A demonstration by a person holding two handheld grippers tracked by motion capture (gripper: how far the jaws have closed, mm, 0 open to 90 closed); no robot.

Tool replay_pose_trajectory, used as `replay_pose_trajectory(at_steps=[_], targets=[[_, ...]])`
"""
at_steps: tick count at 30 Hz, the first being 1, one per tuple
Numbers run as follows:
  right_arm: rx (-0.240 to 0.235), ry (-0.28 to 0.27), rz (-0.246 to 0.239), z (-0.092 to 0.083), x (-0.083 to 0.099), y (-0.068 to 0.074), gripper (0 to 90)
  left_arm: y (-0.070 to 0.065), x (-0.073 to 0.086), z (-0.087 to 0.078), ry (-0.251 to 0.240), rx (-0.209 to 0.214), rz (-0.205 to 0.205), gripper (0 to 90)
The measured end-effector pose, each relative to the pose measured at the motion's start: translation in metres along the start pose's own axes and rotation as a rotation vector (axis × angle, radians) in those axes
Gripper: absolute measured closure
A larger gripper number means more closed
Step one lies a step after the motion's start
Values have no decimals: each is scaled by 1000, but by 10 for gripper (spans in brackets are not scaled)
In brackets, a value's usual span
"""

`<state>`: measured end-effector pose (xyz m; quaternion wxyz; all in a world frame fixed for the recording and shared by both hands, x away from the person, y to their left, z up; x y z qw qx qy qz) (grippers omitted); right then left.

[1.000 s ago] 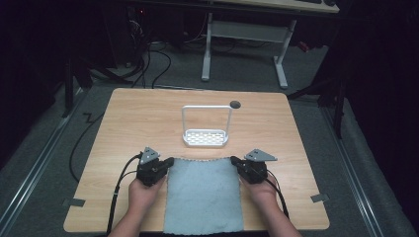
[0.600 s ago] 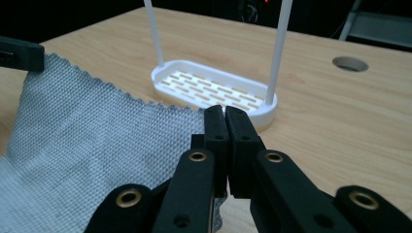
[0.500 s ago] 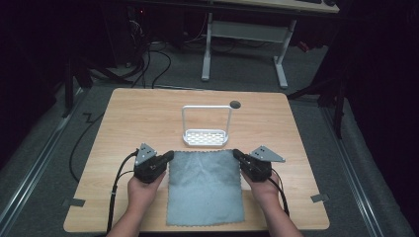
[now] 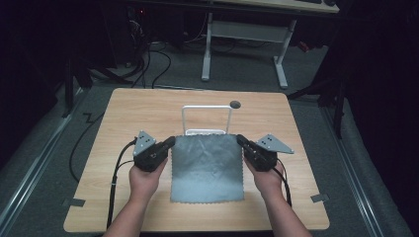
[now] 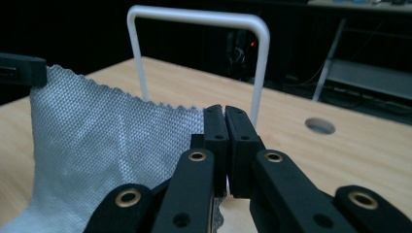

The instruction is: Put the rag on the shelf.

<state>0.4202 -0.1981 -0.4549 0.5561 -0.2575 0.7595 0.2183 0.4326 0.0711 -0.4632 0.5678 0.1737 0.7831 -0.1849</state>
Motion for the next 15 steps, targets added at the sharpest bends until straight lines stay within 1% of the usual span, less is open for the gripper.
replay_pose_trajectory(at_steps=[1, 4, 5, 6, 7, 8, 9, 10, 11, 13, 14, 15], targets=[[0, -9, 3, -1, -4, 0, 891, -1, -3, 0, -6, 1, 1, 899], [9, -47, -16, -6, -18, -1, 891, -2, -18, -3, -41, 4, 0, 899], [9, -47, -16, -6, -18, -1, 891, -2, -18, -3, -41, 4, 0, 899], [12, -67, -14, -8, -26, -1, 891, -3, -26, -4, -60, 4, 0, 900], [14, -78, -12, -9, -30, -2, 891, -3, -30, -5, -66, 4, 1, 900], [15, -85, -11, -11, -33, -2, 891, -4, -34, -6, -73, 3, 7, 900], [15, -85, -11, -11, -33, -2, 891, -4, -34, -6, -73, 3, 7, 900], [20, -104, -19, -13, -42, -3, 891, -4, -43, -7, -92, 4, 15, 900], [20, -111, -20, -14, -46, -3, 891, -4, -47, -8, -99, 2, 21, 900], [24, -127, -29, -16, -52, -4, 891, -5, -49, -9, -106, 2, 23, 900], [23, -136, -33, -17, -56, -4, 891, -4, -57, -10, -122, 0, 26, 900], [23, -136, -33, -17, -56, -4, 891, -4, -57, -10, -122, 0, 26, 900]])
Point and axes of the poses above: each handheld gripper's, and its own axes: z roughly forward along the jaws, x roughly out of its underside, y roughly to its left, the point moved 7 cm from there along z, roughly forward along the jaws, and after that the axes turned 10 degrees about -x, right-handed, at the moved point
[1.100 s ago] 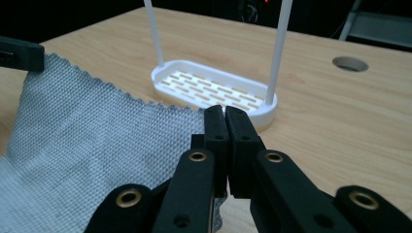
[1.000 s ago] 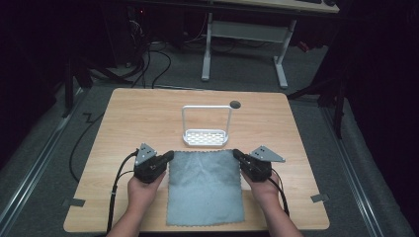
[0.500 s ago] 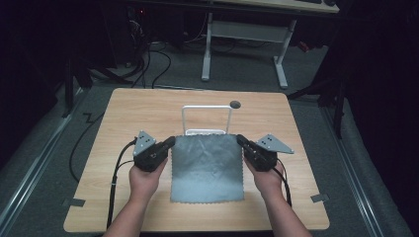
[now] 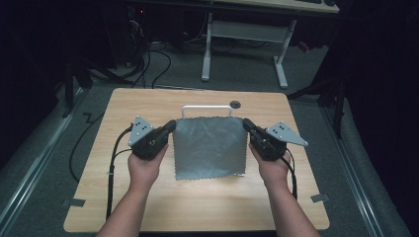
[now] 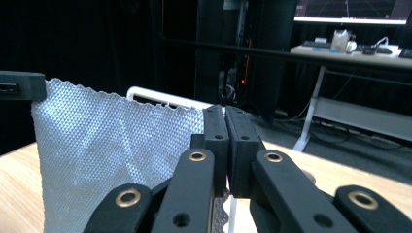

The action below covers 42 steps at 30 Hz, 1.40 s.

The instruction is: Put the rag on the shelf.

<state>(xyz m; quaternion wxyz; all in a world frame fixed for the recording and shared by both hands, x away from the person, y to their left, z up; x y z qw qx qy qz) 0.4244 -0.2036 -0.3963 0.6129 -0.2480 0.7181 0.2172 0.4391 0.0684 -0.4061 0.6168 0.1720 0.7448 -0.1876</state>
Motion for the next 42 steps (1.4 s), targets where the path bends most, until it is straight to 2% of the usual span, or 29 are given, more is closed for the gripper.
replay_pose_trajectory(at_steps=[7, 12, 16, 18, 19, 20, 23, 28, 29, 35, 37, 39, 42], targets=[[6, -44, -15, 0, -22, -2, 891, 4, -26, 1, -52, -12, 17, 900], [8, -54, -15, 2, -32, -5, 891, 9, -35, 6, -65, -29, 35, 900], [6, -51, 8, 13, -37, -15, 892, 25, -39, 20, -61, -42, 12, 900], [1, -51, 29, 18, -38, -20, 892, 28, -39, 23, -58, -44, 5, 900], [2, -50, 33, 21, -38, -22, 892, 33, -41, 31, -53, -49, 15, 900], [2, -50, 33, 21, -38, -22, 892, 33, -41, 31, -53, -49, 15, 900], [13, -32, 17, 36, -39, -29, 893, 40, -46, 46, -50, -74, 40, 900], [29, -48, 32, 49, -46, -40, 893, 44, -55, 61, -49, -95, 60, 900], [35, -51, 33, 52, -49, -43, 894, 46, -59, 68, -50, -110, 73, 900], [56, -51, 27, 64, -60, -58, 894, 49, -70, 84, -52, -127, 101, 900], [65, -47, 23, 67, -62, -63, 894, 49, -73, 89, -60, -137, 118, 900], [73, -40, 33, 72, -63, -69, 894, 51, -74, 93, -52, -142, 117, 900], [81, -20, 25, 79, -62, -75, 894, 54, -76, 100, -46, -156, 129, 900]])
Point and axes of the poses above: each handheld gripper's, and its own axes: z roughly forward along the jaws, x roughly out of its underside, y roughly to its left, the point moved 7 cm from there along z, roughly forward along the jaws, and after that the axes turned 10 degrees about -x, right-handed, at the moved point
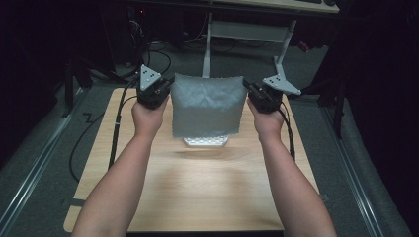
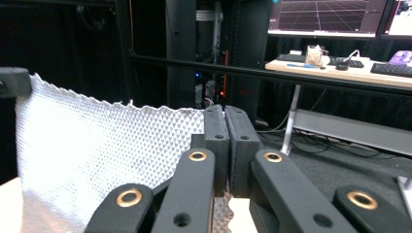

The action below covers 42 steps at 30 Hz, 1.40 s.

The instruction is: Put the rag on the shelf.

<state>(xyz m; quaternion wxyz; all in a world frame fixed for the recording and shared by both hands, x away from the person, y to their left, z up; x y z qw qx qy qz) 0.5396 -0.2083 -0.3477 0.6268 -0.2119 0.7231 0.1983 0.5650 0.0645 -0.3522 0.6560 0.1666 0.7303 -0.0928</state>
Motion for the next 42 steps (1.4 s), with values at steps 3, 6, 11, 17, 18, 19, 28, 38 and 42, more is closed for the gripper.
replay_pose_trajectory(at_steps=[3, 6, 11, 17, 18, 19, 28, 38, 42], targets=[[5, 7, -7, 5, -1, -3, 894, 2, -2, 7, 3, -12, 9, 900], [9, 12, -19, 9, -3, -5, 894, 4, -1, 12, 12, -17, 7, 900], [20, 45, -39, 19, -4, -7, 894, 9, 2, 23, 35, -30, -15, 900], [28, 68, -45, 26, -1, -10, 894, 11, 10, 27, 59, -31, 1, 900], [27, 74, -43, 27, 1, -10, 894, 11, 10, 27, 61, -28, 0, 900], [29, 80, -48, 28, 2, -10, 893, 11, 12, 28, 68, -25, 1, 900], [15, 163, -17, 39, 37, -15, 893, 10, 49, 31, 161, 21, -12, 900], [-21, 227, 12, 41, 82, -12, 893, 6, 107, 27, 270, 92, -42, 900], [-27, 257, 32, 40, 103, -10, 893, 3, 125, 26, 291, 112, -83, 900]])
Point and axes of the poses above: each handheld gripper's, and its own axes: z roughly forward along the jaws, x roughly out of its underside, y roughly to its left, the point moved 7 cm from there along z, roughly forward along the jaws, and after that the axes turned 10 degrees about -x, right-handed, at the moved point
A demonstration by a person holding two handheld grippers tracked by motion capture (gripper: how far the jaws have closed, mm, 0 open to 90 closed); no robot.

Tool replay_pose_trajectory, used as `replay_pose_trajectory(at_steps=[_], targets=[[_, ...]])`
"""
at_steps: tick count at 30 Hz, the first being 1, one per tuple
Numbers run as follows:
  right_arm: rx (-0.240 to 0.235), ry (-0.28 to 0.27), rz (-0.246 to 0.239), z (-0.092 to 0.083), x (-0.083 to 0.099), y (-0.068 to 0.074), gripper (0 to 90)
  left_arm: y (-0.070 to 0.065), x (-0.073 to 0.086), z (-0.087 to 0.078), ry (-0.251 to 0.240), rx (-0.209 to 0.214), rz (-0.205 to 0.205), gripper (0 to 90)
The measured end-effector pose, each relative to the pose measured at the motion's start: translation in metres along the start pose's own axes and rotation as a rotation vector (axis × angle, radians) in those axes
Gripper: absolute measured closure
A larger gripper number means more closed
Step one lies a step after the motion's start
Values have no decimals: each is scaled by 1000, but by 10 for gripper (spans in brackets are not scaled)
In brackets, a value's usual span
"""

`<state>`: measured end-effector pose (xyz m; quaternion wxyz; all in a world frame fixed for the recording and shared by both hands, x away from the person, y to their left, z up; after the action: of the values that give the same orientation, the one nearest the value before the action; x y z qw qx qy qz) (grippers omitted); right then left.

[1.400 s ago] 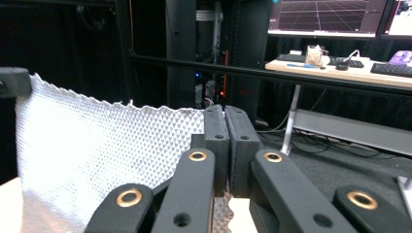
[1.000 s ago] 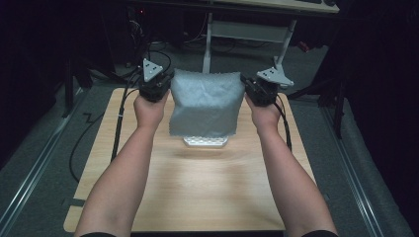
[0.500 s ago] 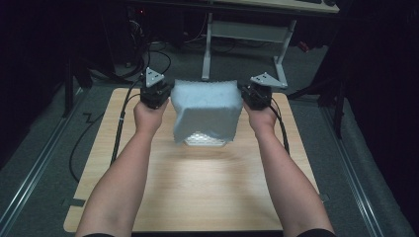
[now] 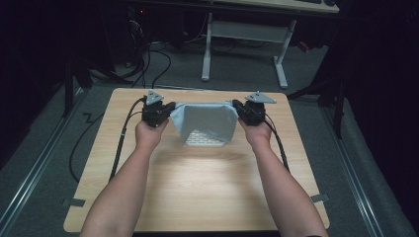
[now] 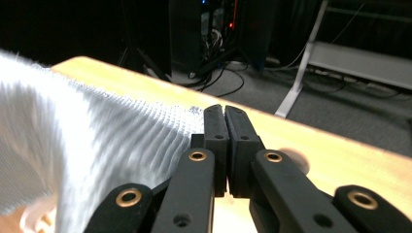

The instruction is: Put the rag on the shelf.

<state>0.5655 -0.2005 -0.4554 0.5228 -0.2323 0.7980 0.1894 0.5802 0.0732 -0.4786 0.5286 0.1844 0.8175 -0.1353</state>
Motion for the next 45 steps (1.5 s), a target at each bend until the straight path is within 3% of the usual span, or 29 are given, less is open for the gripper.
replay_pose_trajectory(at_steps=[3, 15, 20, 24, 30, 35, 40, 45], targets=[[-11, 14, 17, 3, 14, 2, 892, -2, 11, 3, 29, 24, -15, 900], [-12, 30, 48, 3, 41, 4, 889, -12, 31, 10, 63, 74, -49, 889], [-14, 49, 64, 2, 47, 3, 823, -12, 33, 10, 75, 76, -57, 811], [-9, 44, 50, 0, 43, 2, 762, -10, 31, 6, 65, 56, -39, 733], [9, 12, 35, -9, 29, -2, 702, 3, 20, -4, 34, 14, -64, 657], [7, -7, 42, -18, 18, -7, 669, 13, 10, -15, 10, -24, -77, 639], [37, -25, 25, -28, 11, -12, 621, 22, 6, -25, 1, -50, -73, 629], [40, -25, 58, -37, 11, -18, 620, 28, 5, -31, -3, -65, -73, 620]])
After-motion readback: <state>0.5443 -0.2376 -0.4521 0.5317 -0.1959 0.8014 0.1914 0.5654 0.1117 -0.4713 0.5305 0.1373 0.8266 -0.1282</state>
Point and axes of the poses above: each handheld gripper's, and its own axes: z roughly forward along the jaws, x roughly out of its underside, y roughly to its left, the point moved 7 cm from there along z, roughly forward along the jaws, and after that the axes turned 10 degrees about -x, right-handed, at the moved point
